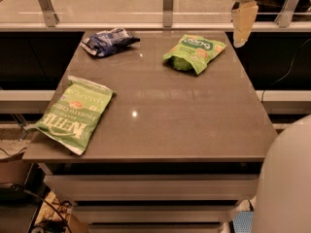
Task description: Move green rice chip bag near green jalapeno chip bag
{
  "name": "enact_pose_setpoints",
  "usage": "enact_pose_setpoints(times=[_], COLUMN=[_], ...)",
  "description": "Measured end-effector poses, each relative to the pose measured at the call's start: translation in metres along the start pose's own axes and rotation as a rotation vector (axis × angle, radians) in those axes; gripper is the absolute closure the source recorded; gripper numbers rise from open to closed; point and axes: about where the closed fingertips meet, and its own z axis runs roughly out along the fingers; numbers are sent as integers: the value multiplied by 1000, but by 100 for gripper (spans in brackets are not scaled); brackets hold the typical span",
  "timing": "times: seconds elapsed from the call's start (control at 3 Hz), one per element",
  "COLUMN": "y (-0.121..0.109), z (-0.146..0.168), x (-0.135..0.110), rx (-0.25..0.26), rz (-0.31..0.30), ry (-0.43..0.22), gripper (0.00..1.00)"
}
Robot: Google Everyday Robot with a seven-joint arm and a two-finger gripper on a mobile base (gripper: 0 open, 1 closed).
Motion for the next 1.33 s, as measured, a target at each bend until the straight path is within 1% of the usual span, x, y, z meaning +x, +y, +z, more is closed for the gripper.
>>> enact_pose_setpoints(times=[0.67,1.0,1.33], y=[-1,-3,-5], z=[40,58,74], x=[-10,-19,-31], rx=[-61,-96,-131], rz=[-57,-93,-144], ry=[-54,-69,-82], gripper=[0,0,0])
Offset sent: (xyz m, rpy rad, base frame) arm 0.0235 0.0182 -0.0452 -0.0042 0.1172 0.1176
